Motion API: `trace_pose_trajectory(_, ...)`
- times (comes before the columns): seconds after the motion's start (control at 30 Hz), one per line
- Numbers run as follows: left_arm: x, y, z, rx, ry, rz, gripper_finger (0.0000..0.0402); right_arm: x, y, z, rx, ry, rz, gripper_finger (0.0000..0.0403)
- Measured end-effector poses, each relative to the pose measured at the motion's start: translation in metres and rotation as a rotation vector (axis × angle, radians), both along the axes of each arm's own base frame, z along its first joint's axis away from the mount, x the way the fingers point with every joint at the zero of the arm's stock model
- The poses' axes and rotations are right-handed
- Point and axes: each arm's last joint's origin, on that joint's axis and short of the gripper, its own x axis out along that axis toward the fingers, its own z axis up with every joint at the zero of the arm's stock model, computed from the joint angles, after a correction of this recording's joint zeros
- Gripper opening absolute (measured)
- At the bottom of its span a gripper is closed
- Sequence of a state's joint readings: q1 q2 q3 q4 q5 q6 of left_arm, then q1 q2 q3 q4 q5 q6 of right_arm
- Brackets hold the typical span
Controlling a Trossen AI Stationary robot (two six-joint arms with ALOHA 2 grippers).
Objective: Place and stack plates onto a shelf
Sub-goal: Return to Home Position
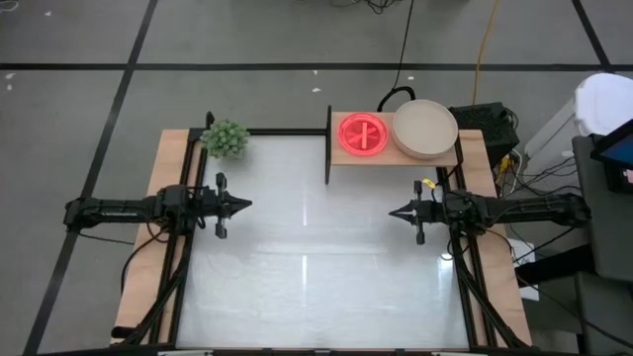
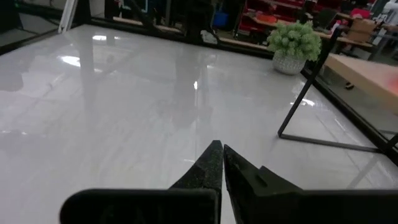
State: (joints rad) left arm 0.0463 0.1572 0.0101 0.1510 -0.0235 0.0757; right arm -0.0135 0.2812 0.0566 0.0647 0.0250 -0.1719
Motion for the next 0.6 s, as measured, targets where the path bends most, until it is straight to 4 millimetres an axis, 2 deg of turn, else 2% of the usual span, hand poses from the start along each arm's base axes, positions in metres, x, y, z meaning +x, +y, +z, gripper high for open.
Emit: trace_pose_trajectory(0.6, -0.01, 0.0002, 0.0007, -0.009, -0.028, 0.022, 0.0003, -0.0088, 0.0003, 0.0089, -0.008, -0.104, 0.007, 0.0)
